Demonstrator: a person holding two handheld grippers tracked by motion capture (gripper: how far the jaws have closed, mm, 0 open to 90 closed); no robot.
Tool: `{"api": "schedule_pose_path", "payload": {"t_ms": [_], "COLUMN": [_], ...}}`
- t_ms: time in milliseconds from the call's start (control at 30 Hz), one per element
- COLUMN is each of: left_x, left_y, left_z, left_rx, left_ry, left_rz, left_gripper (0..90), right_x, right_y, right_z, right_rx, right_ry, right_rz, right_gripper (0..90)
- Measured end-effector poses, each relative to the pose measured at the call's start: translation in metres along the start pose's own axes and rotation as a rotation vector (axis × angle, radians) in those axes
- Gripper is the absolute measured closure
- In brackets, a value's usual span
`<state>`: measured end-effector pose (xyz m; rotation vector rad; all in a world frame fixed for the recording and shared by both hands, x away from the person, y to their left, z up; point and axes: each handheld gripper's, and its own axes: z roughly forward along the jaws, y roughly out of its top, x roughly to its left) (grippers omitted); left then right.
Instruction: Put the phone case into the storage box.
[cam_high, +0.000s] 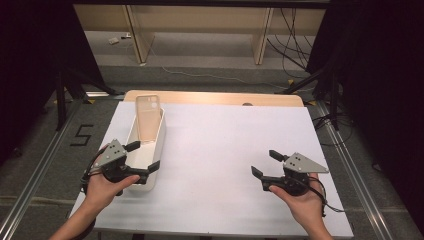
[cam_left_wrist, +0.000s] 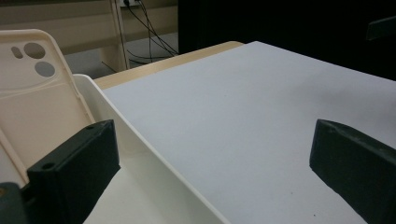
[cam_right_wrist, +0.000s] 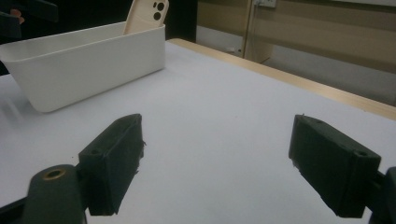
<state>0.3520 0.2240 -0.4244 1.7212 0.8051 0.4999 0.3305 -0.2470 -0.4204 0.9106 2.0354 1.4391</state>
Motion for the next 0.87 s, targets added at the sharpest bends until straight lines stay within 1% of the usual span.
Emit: {"api": "schedule_pose_path", "payload": {"t_ms": [33, 67, 100, 167, 200, 233, 267, 367, 433, 467, 500, 533, 567, 600, 667, 700, 733, 767, 800, 867], "left_x": [0.0002, 0.0004, 0.0005, 0.0015, 0.0016, 0.0011, 0.0008, 0.0000, -0.0007, -0.0008, -0.0008, -0.0008, -0.0007, -0.0005, -0.0008, -0.0008, -0.0011, -0.0010, -0.0009, -0.0006], "left_y": [0.0003, 0.0009, 0.0013, 0.0014, 0.0012, 0.0008, 0.0003, -0.0007, -0.0013, -0.0014, -0.0016, -0.0018, -0.0020, -0.0025, -0.0030, -0.0031, -0.0034, -0.0034, -0.0034, -0.0032], "left_z": [-0.0006, -0.0013, -0.0019, -0.0023, -0.0023, -0.0023, -0.0017, -0.0009, -0.0006, -0.0004, -0.0003, 0.0000, 0.0003, 0.0008, 0.0009, 0.0009, 0.0011, 0.0012, 0.0013, 0.0015], "left_rx": [-0.003, -0.010, -0.011, -0.019, -0.018, -0.013, -0.013, -0.006, -0.008, -0.008, -0.009, -0.010, -0.010, -0.013, -0.009, -0.009, -0.008, -0.008, -0.009, -0.011], "left_ry": [0.002, 0.001, 0.005, -0.001, -0.001, 0.005, 0.005, 0.002, -0.001, -0.001, -0.001, -0.001, -0.002, -0.007, -0.002, -0.003, -0.003, -0.003, -0.003, -0.003], "left_rz": [-0.002, -0.005, -0.008, -0.006, -0.007, -0.009, -0.010, -0.004, -0.004, -0.004, -0.004, -0.004, -0.006, -0.009, -0.011, -0.010, -0.018, -0.016, -0.017, -0.008], "left_gripper": [0.8, 0.8, 0.8, 0.8, 0.8, 0.8, 0.8, 0.8, 0.8, 0.8, 0.8, 0.8, 0.8, 0.8, 0.7, 0.7, 0.7, 0.7, 0.7, 0.7], "right_x": [0.0002, 0.0001, 0.0001, -0.0001, -0.0003, -0.0013, -0.0003, -0.0014, -0.0011, 0.0000, -0.0003, -0.0012, -0.0016, -0.0008, -0.0015, -0.0027, -0.0028, -0.0028, -0.0020, -0.0024], "right_y": [-0.0002, -0.0003, -0.0006, -0.0003, -0.0004, -0.0004, -0.0006, -0.0004, -0.0010, -0.0011, -0.0014, -0.0008, -0.0017, -0.0020, -0.0027, -0.0027, -0.0029, -0.0031, -0.0030, -0.0031], "right_z": [-0.0007, -0.0006, 0.0002, -0.0003, -0.0002, 0.0002, -0.0001, -0.0003, 0.0002, -0.0002, -0.0002, -0.0019, 0.0000, 0.0001, 0.0005, 0.0009, 0.0008, 0.0008, -0.0004, -0.0005], "right_rx": [0.014, 0.014, 0.003, 0.012, 0.011, 0.001, 0.009, -0.001, -0.003, 0.006, 0.008, 0.028, 0.004, 0.009, 0.011, -0.002, -0.001, -0.003, 0.018, 0.015], "right_ry": [0.003, 0.003, -0.002, 0.007, 0.006, 0.001, 0.012, -0.002, -0.004, 0.001, 0.003, -0.003, -0.001, 0.001, -0.002, -0.006, -0.006, -0.007, 0.001, 0.000], "right_rz": [0.001, 0.000, 0.001, 0.003, 0.003, -0.010, 0.009, -0.010, -0.008, 0.008, 0.006, -0.009, -0.011, 0.008, 0.005, -0.011, -0.013, -0.011, 0.007, 0.007], "right_gripper": [19.0, 19.0, 19.0, 19.0, 19.0, 19.0, 19.0, 19.0, 19.0, 19.0, 19.0, 19.0, 19.0, 19.0, 19.0, 19.0, 19.0, 19.0, 19.0, 19.0]}}
